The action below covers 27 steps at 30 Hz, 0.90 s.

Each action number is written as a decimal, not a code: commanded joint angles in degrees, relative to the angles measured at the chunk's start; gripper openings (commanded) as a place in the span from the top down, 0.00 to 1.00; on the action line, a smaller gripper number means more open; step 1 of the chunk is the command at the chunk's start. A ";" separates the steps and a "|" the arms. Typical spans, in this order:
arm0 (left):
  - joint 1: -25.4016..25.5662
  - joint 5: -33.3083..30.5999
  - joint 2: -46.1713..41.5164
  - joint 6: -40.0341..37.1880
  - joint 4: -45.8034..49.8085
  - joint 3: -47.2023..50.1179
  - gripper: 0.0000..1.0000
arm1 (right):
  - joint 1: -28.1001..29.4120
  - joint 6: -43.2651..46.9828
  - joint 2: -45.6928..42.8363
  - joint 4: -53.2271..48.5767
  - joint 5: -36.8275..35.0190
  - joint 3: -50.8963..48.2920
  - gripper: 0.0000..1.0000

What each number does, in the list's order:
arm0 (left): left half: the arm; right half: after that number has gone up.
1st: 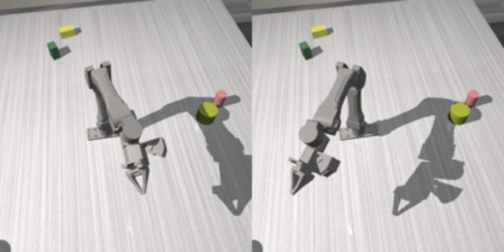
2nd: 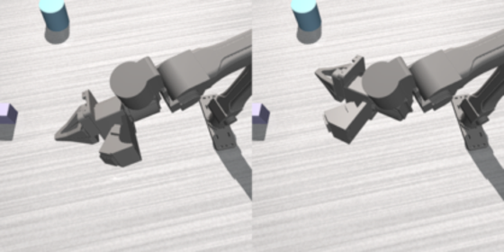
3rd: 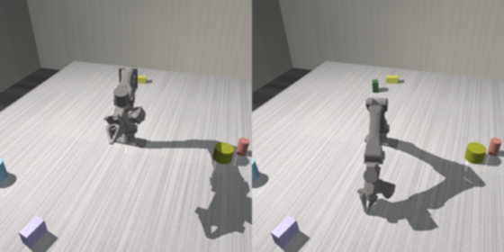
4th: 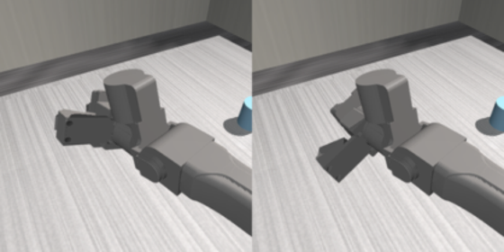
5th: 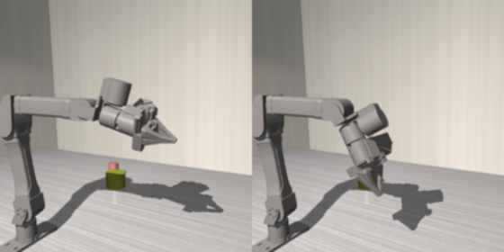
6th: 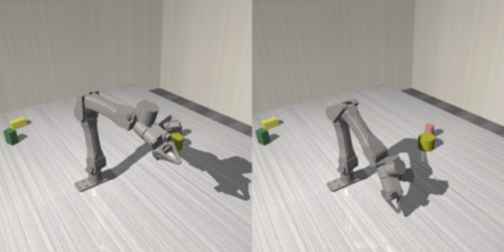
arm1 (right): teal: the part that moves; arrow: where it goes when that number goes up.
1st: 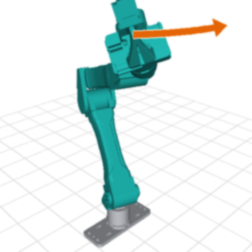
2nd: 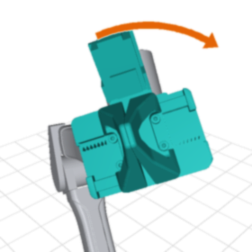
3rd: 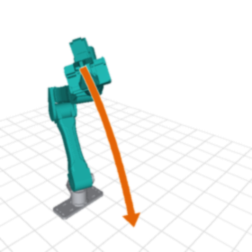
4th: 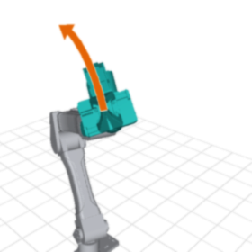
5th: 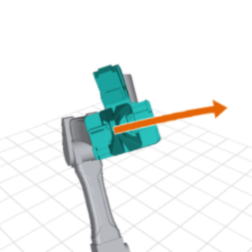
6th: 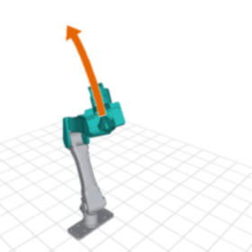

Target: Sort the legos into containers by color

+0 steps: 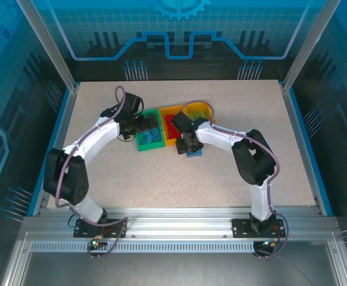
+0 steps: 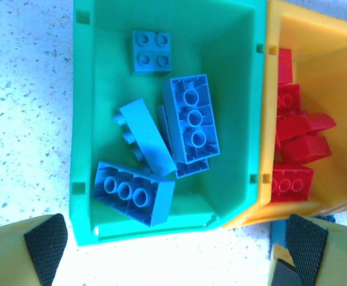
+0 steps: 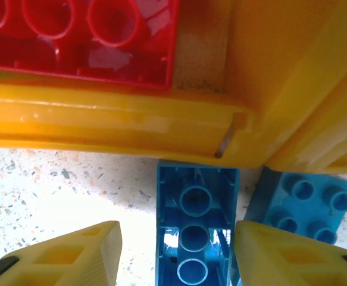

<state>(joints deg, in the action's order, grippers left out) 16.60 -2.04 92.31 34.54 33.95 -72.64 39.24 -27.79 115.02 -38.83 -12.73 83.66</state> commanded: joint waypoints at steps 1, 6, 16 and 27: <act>-0.49 0.42 -2.98 0.92 -0.48 2.26 0.01 | 1.05 0.64 1.78 -3.07 -1.41 1.33 0.49; -0.84 -0.02 -6.54 1.94 -1.03 6.08 0.01 | 1.44 0.93 3.60 -5.61 -2.94 2.64 0.49; -3.17 -0.05 -11.45 2.87 -1.56 12.57 0.01 | 3.50 1.00 4.33 -6.41 -2.91 4.22 0.71; -7.26 0.44 -15.38 3.95 -2.90 20.12 0.01 | 5.37 0.40 -5.92 -1.57 7.51 7.34 0.75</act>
<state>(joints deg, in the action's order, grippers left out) 10.26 -2.07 78.87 37.56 31.57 -54.28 44.05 -26.96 113.06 -43.05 -10.26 87.55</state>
